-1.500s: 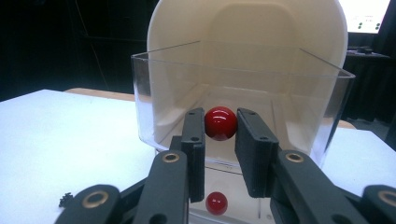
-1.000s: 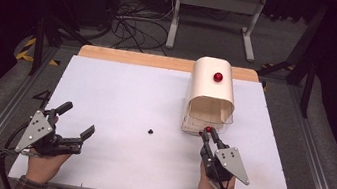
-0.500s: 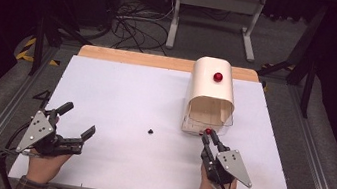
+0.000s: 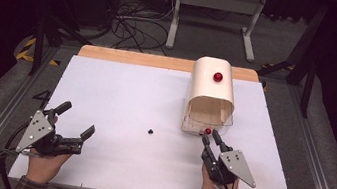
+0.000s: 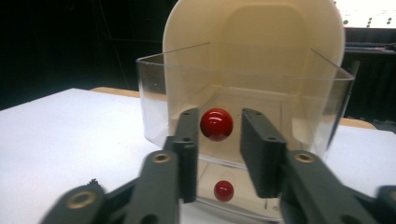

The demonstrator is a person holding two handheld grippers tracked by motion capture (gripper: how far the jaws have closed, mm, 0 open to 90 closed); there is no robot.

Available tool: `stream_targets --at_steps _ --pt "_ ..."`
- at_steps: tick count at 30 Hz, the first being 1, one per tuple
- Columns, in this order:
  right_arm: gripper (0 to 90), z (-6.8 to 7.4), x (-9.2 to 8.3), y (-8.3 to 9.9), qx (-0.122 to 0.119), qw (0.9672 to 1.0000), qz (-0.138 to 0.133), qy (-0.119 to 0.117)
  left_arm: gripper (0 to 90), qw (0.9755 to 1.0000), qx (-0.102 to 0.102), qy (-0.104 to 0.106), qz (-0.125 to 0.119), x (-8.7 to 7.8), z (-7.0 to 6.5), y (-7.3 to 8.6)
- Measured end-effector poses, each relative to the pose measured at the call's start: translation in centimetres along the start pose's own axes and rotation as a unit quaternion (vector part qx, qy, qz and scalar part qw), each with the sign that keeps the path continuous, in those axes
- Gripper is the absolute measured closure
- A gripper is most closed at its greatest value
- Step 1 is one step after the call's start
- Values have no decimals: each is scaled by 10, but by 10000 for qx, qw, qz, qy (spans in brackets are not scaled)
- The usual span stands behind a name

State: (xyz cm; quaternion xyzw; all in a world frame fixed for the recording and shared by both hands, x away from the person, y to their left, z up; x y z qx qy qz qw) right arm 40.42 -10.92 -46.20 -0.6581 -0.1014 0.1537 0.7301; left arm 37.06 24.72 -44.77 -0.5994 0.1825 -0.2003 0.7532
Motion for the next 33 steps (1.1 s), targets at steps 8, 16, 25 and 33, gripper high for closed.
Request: stream_targets --at_steps 8,16,25,33 --pt "538 -5 -3 -4 103 9999 -31 13 2 9998 -89 -162 -10 -1 4 -1" --pt "466 -11 -8 -9 64 9999 -115 62 6 9998 -45 -156 -65 -3 3 -2" --pt "421 -23 -12 -14 22 9999 -124 83 7 9997 -121 -209 -83 -3 5 -2" --pt "367 -43 -16 -17 78 9998 -145 133 51 9995 -99 -304 -74 -1 4 -2"
Point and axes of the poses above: each handheld gripper's, and its own axes: x roughly forward along the jaws, y roughly out of its underside, z roughly to its left, the point moved 10 cm from there along x, roughly forward along the jaws, and after that the axes turned 9 degrees about x, right-handed, at the moved point
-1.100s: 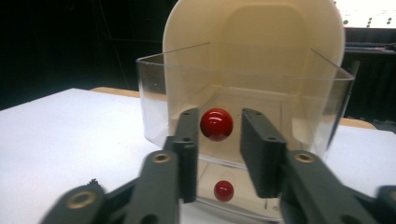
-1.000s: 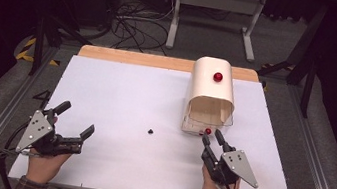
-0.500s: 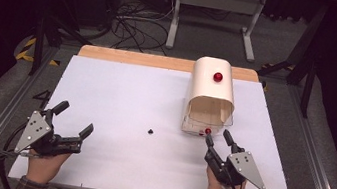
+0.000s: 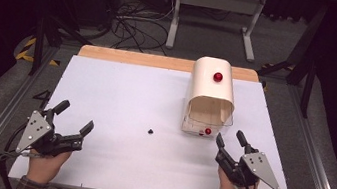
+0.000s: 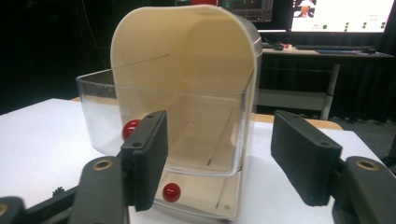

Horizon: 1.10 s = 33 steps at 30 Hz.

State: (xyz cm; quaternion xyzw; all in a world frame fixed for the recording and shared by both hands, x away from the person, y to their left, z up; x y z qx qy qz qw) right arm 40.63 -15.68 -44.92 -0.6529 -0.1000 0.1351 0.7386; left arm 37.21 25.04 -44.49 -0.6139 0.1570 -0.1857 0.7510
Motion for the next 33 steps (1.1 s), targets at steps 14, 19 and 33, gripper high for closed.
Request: stream_targets --at_steps 14,19,33 --pt "228 -17 2 -2 99 9987 52 -490 55 9999 99 82 7 5 -7 1" --pt "190 -17 3 -1 135 9976 65 -669 55 9998 101 189 11 7 -8 0" --pt "106 -16 -2 -9 -49 9929 -282 -1152 57 9985 130 520 71 19 -25 -2"
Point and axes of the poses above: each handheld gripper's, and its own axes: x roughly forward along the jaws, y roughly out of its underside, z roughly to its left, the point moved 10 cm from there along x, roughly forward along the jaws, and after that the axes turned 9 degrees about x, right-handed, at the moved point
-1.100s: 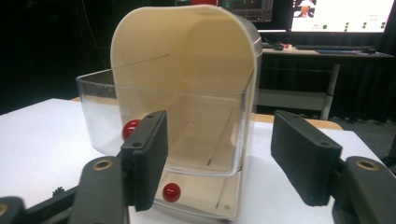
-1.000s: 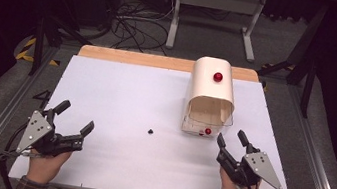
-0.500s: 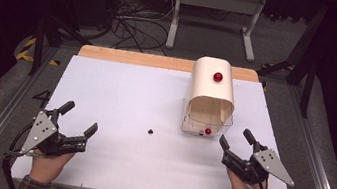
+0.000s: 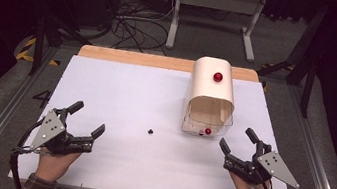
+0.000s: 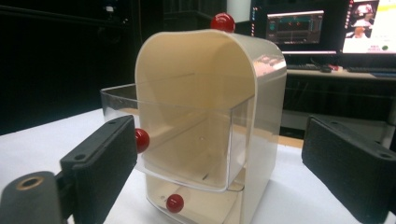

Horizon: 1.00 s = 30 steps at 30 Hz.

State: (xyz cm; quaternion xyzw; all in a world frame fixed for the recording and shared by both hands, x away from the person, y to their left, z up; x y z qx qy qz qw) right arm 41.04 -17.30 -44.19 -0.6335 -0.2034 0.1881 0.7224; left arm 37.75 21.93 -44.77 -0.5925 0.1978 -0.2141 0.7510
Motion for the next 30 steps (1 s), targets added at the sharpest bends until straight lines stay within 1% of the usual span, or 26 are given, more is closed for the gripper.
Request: stream_targets --at_steps 1,2,5,11,14,20,26,30 --pt "94 0 -2 -2 -10 10000 -39 -46 57 9999 8 98 39 3 -4 1" --pt "94 0 -2 -2 -10 10000 -39 -46 57 9999 8 98 39 3 -4 1" --pt "71 1 -3 -4 -69 9999 -73 -129 56 9996 -1 240 148 10 -10 4" --pt "57 3 -3 -4 -106 9998 -60 -181 56 9992 -7 315 227 15 -12 6" --pt "55 3 -3 -4 -124 9998 -52 -167 54 9991 9 335 278 17 -13 7" --pt "53 2 -5 -5 -126 9998 -76 -145 56 9982 53 457 386 24 -17 10" --pt "52 3 -4 -4 -145 9998 -51 -157 56 9971 149 554 492 36 -22 9" --pt "51 3 -5 -4 -164 9997 -49 -177 58 9967 170 609 519 42 -26 7"
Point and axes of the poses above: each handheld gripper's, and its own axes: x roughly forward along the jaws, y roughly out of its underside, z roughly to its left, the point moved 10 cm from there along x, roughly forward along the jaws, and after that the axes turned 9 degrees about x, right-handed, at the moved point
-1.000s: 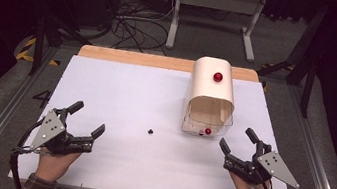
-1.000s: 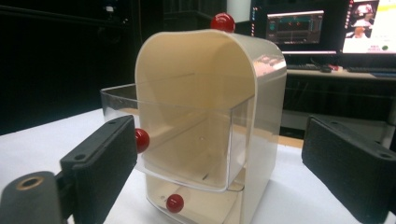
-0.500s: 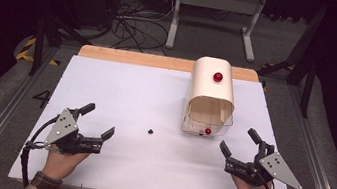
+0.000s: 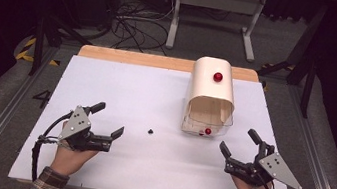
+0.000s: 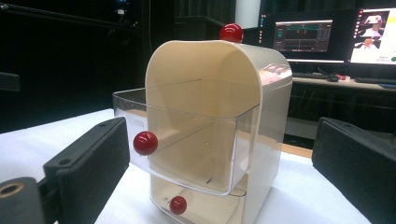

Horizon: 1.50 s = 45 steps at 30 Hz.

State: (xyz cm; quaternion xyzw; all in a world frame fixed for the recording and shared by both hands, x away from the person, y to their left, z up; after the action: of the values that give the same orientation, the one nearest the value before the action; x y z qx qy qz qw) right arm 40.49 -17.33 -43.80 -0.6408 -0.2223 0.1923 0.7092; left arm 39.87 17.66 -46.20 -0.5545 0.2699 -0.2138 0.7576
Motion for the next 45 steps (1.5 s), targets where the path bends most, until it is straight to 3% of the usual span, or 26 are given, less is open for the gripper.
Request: stream_targets --at_steps 18,33,45 --pt "25 5 0 2 -58 9999 52 -122 63 9996 87 245 103 24 -15 -8" --pt "25 5 0 2 -45 9999 56 -129 82 9983 161 451 330 41 -26 -4" --pt "25 8 -2 1 -32 9999 40 -138 92 9966 164 582 563 64 -38 2"
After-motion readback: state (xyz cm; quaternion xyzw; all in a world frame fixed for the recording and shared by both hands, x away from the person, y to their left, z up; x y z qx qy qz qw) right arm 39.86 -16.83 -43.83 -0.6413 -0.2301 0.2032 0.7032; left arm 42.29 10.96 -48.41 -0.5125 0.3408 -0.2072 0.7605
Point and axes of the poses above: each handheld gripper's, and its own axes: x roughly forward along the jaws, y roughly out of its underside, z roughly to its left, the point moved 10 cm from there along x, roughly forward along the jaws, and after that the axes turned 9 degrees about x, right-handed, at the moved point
